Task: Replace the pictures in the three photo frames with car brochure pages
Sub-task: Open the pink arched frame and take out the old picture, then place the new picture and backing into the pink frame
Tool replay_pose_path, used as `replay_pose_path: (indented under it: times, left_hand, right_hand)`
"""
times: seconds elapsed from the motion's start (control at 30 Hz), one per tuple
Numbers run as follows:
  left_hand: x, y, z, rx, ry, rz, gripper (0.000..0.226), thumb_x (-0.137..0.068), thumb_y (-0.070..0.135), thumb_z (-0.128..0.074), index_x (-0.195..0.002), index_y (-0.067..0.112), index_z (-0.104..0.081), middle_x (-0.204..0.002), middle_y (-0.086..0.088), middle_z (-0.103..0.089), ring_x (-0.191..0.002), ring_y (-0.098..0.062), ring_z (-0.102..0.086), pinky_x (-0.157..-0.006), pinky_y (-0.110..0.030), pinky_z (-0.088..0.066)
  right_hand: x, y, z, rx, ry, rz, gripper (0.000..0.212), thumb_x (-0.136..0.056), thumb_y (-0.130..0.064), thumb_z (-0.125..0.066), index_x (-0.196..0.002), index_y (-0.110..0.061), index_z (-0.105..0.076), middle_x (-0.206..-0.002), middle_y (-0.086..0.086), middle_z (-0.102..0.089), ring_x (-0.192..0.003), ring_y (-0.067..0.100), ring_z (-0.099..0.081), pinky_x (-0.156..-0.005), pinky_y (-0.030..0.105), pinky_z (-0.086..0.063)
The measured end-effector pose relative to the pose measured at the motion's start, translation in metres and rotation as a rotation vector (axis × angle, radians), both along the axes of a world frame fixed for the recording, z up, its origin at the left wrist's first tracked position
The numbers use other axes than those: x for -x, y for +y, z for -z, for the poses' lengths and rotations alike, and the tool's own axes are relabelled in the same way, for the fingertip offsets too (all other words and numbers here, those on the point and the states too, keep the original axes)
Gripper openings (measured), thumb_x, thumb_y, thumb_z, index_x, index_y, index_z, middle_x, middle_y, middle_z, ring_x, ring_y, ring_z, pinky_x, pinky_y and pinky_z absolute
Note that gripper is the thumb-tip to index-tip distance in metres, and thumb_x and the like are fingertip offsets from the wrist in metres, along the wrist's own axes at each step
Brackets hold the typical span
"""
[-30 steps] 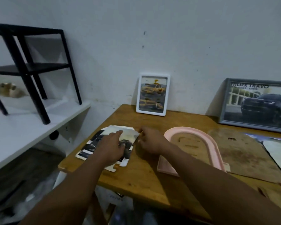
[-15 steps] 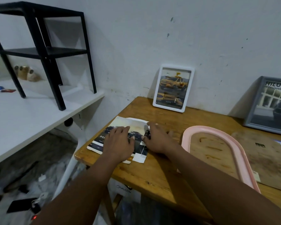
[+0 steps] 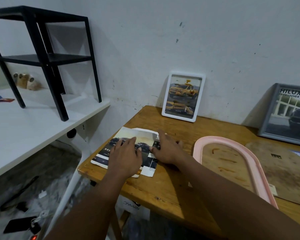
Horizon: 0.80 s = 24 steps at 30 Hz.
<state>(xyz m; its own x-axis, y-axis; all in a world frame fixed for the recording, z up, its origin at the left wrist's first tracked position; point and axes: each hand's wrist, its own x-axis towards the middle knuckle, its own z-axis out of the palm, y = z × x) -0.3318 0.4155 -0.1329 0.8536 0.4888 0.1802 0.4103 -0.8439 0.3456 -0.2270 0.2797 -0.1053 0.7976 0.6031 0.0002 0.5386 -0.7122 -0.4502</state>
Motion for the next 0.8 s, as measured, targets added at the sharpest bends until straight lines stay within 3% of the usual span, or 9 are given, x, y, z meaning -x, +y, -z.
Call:
replay_pose_path:
  times: [0.23, 0.4, 0.47, 0.57, 0.7, 0.8]
  left_hand:
    - [-0.001, 0.0, 0.002, -0.035, -0.001, -0.025, 0.052, -0.103, 0.044, -0.041, -0.151, 0.024, -0.039, -0.154, -0.002, -0.047, -0.147, -0.028, -0.034, -0.119, -0.053, -0.03]
    - [0.0, 0.0, 0.001, -0.024, -0.02, -0.005, 0.052, -0.103, 0.043, -0.043, -0.151, 0.024, -0.039, -0.153, -0.003, -0.048, -0.146, -0.029, -0.035, -0.119, -0.054, -0.03]
    - [0.0, 0.0, 0.001, -0.019, -0.027, 0.004, 0.052, -0.102, 0.043, -0.044, -0.151, 0.024, -0.039, -0.153, -0.002, -0.048, -0.145, -0.029, -0.036, -0.118, -0.055, -0.031]
    - [-0.001, 0.0, 0.001, -0.003, -0.028, -0.002, 0.053, -0.102, 0.044, -0.046, -0.151, 0.025, -0.038, -0.153, -0.002, -0.048, -0.144, -0.029, -0.038, -0.117, -0.056, -0.033]
    - [-0.011, -0.019, -0.007, 0.07, -0.087, 0.042, 0.054, -0.103, 0.045, -0.046, -0.152, 0.022, -0.039, -0.151, -0.003, -0.05, -0.14, -0.026, -0.044, -0.113, -0.054, -0.039]
    - [-0.023, -0.039, -0.012, 0.081, -0.079, 0.101, 0.054, -0.103, 0.046, -0.045, -0.151, 0.022, -0.04, -0.151, -0.003, -0.051, -0.139, -0.027, -0.045, -0.112, -0.053, -0.04]
  right_hand:
    - [0.004, 0.004, -0.008, -0.016, -0.012, 0.002, 0.069, -0.093, -0.038, -0.065, -0.148, -0.029, -0.025, -0.149, 0.003, -0.049, -0.137, 0.03, -0.043, -0.114, 0.058, -0.015]
    - [0.016, 0.006, -0.006, -0.228, 0.015, 0.058, 0.066, -0.092, -0.016, -0.065, -0.145, -0.033, -0.03, -0.14, -0.001, -0.056, -0.133, 0.026, -0.046, -0.11, 0.051, -0.022]
    - [0.022, 0.01, -0.007, -0.358, 0.045, 0.062, 0.069, -0.091, -0.008, -0.065, -0.146, -0.032, -0.03, -0.139, 0.001, -0.056, -0.13, 0.027, -0.05, -0.109, 0.05, -0.035]
    - [0.027, 0.012, -0.015, -0.55, 0.142, 0.097, 0.075, -0.087, 0.006, -0.064, -0.147, -0.026, -0.033, -0.143, 0.004, -0.052, -0.128, 0.027, -0.052, -0.096, 0.044, -0.055]
    - [0.02, 0.0, -0.029, -0.626, 0.112, 0.167, 0.075, -0.086, 0.012, -0.064, -0.145, -0.026, -0.037, -0.148, 0.002, -0.047, -0.134, 0.024, -0.047, -0.091, 0.034, -0.055]
    - [0.005, -0.026, -0.037, -0.632, 0.002, 0.246, 0.073, -0.084, 0.012, -0.065, -0.142, -0.026, -0.04, -0.143, 0.004, -0.051, -0.122, 0.021, -0.055, -0.082, 0.03, -0.057]
